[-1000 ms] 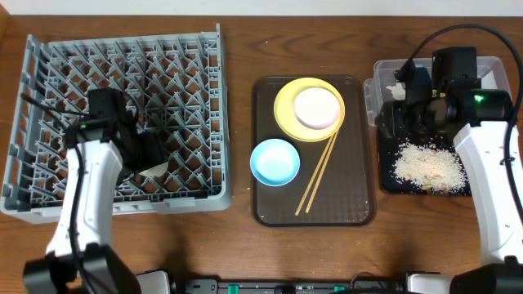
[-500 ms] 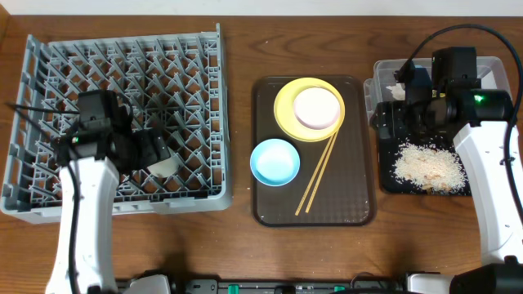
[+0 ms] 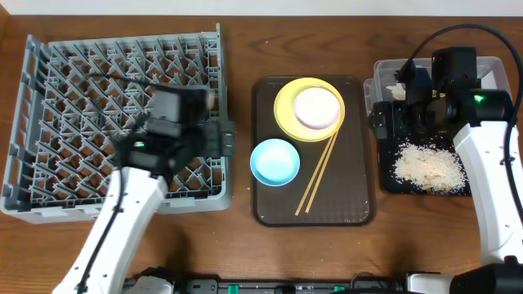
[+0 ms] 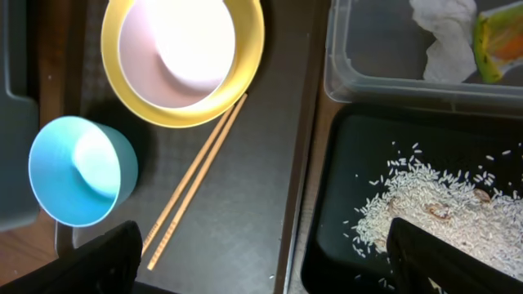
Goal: Sort waste into correct bins and load items into the dishwasher rack
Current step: 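Grasp the light-blue bowl rim with the left gripper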
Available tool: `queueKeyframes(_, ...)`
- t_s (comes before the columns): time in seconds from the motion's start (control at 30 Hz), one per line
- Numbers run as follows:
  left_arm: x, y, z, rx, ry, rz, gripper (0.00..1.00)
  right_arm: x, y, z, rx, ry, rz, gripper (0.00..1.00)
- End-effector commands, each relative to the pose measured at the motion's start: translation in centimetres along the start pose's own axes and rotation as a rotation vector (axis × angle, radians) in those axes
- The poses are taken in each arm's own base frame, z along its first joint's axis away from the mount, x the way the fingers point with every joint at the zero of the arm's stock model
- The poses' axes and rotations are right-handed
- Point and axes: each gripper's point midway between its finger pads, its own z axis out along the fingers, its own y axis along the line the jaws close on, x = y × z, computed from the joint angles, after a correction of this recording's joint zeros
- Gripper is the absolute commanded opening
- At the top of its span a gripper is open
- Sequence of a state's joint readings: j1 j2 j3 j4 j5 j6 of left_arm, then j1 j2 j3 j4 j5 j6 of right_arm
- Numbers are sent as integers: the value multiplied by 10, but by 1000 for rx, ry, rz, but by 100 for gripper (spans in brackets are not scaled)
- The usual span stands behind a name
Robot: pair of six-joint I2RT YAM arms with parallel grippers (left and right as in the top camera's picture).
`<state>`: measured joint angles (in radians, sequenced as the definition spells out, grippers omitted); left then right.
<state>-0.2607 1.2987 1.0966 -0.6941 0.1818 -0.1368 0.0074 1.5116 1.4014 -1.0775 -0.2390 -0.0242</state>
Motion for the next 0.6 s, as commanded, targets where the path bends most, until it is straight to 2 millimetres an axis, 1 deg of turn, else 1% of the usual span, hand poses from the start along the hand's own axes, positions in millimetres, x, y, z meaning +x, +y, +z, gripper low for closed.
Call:
queueKeyframes(0.0,1,-39,14,68,16,93,97,-1,-9,-1,36,-4,95,93)
queueKeyframes(0.1,12,-70,34,108,56,170,97,-1,-10,-2,38,-5,104,93)
queueKeyframes(0.13,17,-77,42,104,72,195,97,0,-10,-2,38,-4,104,93)
queueKeyframes(0.3,43,-102,75,44,127,315,98,1,-10,-2,37,1,105,92)
queueKeyframes(0.47,65,-134,95,75,153,403,96,2,-10,-2,38,5,106,92)
queueKeyframes(0.57,79,-148,103,91,175,444,96,2,-10,-2,38,6,106,93)
